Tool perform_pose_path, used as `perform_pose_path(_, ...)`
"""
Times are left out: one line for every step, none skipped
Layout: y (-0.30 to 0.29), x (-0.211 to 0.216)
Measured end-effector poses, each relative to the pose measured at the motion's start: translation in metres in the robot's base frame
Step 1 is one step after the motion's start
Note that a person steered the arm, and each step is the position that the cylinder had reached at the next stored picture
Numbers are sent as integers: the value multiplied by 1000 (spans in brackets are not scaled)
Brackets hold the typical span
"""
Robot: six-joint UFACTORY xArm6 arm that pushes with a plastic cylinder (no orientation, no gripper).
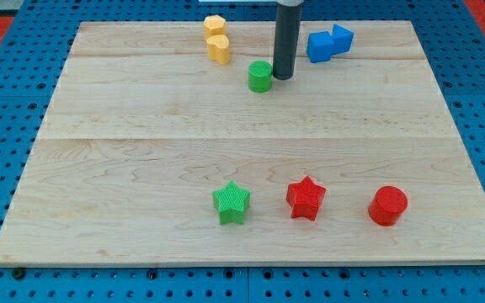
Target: Move the green circle to the left side of the green star
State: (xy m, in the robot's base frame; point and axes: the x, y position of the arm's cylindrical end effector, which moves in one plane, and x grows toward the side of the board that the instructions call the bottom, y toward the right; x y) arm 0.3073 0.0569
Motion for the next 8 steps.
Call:
perform_pose_path(-68, 14)
perform_pose_path(-163, 65)
perform_pose_path(-197, 124)
perform_pose_path(-197, 140)
perform_pose_path(-225, 143)
perform_pose_path(-224, 163)
perform_pose_path(-217, 187)
perform_pose_path(-222, 140)
